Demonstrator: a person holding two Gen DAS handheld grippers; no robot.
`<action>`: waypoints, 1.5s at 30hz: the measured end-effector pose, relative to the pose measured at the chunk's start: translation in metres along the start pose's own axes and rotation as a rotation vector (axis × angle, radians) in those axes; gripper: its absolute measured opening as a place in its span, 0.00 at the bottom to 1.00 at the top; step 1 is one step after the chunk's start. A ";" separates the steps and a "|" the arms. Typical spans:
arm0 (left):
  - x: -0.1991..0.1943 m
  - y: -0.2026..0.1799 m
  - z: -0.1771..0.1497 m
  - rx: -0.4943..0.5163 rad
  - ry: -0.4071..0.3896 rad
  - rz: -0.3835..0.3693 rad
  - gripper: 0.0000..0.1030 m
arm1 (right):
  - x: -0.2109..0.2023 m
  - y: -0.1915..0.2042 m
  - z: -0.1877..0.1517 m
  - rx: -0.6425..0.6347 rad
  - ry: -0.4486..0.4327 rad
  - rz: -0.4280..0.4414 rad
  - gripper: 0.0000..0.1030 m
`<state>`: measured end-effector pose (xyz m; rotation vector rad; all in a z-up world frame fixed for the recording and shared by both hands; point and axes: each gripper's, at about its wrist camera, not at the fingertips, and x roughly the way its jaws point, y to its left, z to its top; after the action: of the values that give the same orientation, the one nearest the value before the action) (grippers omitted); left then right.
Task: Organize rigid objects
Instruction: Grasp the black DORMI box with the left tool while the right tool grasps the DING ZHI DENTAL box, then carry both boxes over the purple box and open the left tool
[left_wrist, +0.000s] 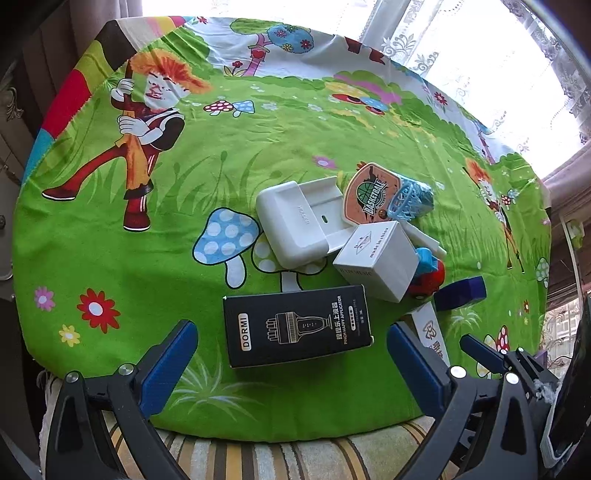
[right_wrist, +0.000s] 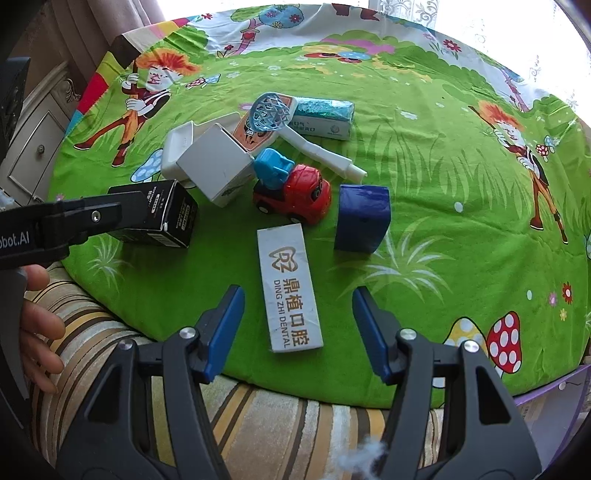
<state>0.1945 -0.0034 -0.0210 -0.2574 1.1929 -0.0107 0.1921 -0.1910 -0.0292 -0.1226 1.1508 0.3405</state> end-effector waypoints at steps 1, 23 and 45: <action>0.002 -0.002 0.001 0.000 -0.001 0.011 1.00 | 0.001 0.000 0.000 -0.002 0.001 0.000 0.60; 0.014 -0.009 -0.012 0.043 -0.035 0.077 0.86 | 0.010 0.001 -0.006 -0.022 -0.012 -0.034 0.34; -0.042 -0.046 -0.049 0.074 -0.149 -0.065 0.86 | -0.054 -0.018 -0.028 0.045 -0.151 -0.047 0.34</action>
<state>0.1395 -0.0521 0.0098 -0.2280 1.0339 -0.0904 0.1539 -0.2260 0.0068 -0.0824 1.0037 0.2773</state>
